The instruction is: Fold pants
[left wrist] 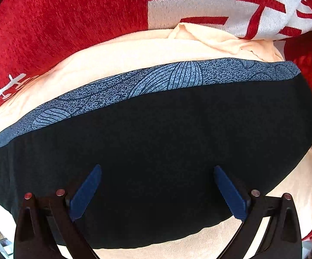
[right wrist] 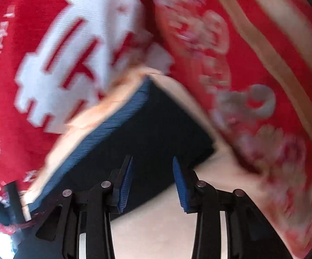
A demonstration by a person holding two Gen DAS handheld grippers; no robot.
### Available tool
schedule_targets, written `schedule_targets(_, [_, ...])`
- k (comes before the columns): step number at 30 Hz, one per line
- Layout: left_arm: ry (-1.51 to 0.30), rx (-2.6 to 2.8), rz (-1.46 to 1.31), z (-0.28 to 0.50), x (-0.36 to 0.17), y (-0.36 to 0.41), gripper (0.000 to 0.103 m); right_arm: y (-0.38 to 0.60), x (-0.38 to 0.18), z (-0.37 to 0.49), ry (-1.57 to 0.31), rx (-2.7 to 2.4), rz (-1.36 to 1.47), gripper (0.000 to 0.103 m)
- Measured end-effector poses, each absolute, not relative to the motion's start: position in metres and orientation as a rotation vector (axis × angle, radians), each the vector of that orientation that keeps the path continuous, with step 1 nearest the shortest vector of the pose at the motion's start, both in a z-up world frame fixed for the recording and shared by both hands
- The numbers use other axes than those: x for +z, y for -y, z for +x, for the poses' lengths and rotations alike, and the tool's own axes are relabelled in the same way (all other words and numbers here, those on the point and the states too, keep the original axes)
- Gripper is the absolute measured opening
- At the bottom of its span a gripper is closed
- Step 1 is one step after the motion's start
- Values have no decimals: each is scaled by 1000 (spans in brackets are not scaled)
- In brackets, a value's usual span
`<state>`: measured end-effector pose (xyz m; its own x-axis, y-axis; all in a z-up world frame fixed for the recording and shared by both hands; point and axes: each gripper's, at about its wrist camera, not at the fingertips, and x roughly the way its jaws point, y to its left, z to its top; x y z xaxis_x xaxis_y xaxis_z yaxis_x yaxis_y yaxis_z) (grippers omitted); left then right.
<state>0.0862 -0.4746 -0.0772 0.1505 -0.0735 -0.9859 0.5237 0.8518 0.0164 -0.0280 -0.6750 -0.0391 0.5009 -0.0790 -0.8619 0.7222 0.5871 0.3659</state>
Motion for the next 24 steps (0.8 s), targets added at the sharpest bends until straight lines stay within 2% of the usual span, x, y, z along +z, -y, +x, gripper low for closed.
schedule_targets(4, [-1357,-449,391,88,-78,468,103,660,-34,-45,-875,-443,892,36])
schedule_targets(7, [-1355,-440,400,86,-71,466,103,647,-57,-63,-837,-361,1122,36])
schedule_targets(12, [-1329,-439,407,84,-68,454,103,631,-90,-68,-718,-296,1304,36])
schedule_targets(18, [-1294,-454,397,81,-74,451,103,634,-103,-56,-559,-294,1345,36])
schedule_targets(21, [-1297,-471,415,84,-71,450,103,641,-102,-41,-537,-287,1322,36])
schedule_targets(22, [-1294,-469,414,85,-66,450,88,645,-102,-34,-541,-276,1335,35])
schedule_targets(24, [-1266,-493,402,87,-46,448,72,650,-95,-26,-559,-265,1351,17])
